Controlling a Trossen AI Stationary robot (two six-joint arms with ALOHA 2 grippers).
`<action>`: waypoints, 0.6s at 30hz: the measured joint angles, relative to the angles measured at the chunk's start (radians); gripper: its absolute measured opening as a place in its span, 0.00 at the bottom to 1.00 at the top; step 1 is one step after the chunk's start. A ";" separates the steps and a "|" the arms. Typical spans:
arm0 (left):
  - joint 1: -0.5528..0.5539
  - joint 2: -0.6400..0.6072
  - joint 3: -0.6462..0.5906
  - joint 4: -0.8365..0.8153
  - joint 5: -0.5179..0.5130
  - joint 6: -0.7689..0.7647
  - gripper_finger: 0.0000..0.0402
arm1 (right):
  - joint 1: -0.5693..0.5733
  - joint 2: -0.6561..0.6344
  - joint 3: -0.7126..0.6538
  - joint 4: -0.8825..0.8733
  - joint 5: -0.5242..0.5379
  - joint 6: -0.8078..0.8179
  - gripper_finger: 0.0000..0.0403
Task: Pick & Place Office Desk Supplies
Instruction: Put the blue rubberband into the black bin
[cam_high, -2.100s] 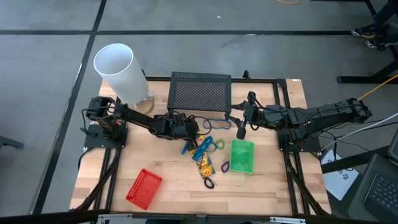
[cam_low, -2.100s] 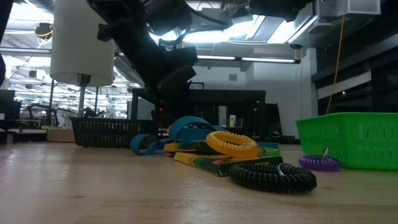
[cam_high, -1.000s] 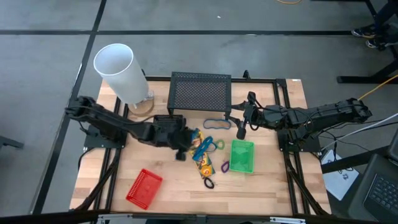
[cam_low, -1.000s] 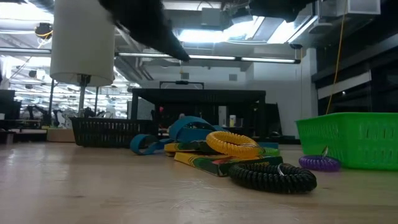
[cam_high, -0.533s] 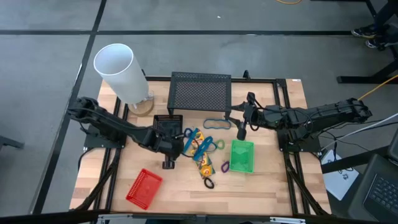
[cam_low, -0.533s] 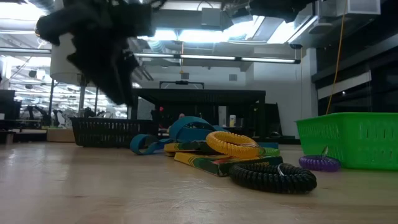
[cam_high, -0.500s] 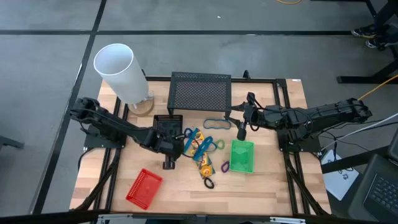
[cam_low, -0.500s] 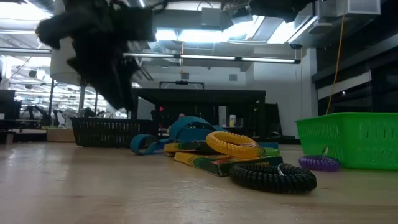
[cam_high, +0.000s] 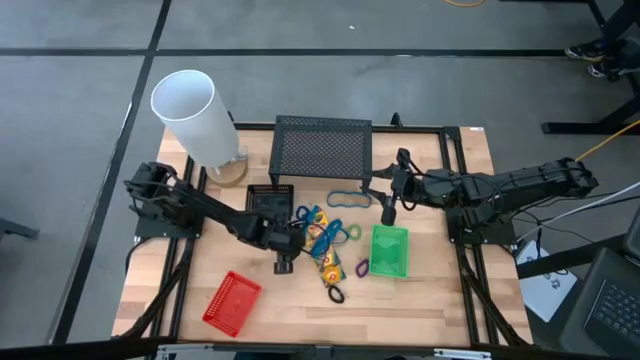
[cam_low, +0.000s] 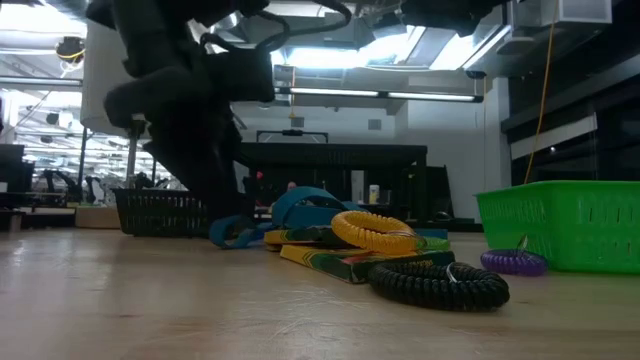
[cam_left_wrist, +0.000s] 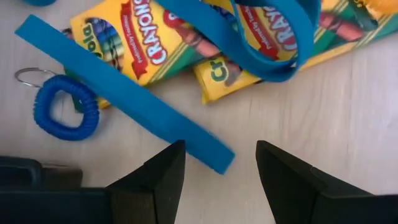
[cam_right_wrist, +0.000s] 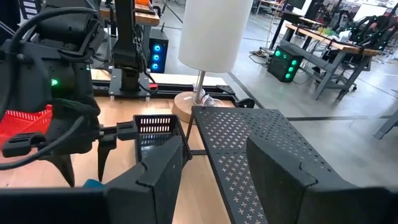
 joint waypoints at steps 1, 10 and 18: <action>0.000 0.000 0.000 -0.005 -0.001 0.000 0.49 | 0.000 0.000 0.000 0.000 0.000 0.000 0.45; 0.047 -0.011 0.000 -0.088 0.045 0.015 0.49 | 0.000 0.000 0.000 0.004 -0.021 0.023 0.45; 0.072 -0.003 0.000 0.021 0.124 0.042 0.49 | 0.000 0.000 0.000 0.003 -0.021 0.023 0.45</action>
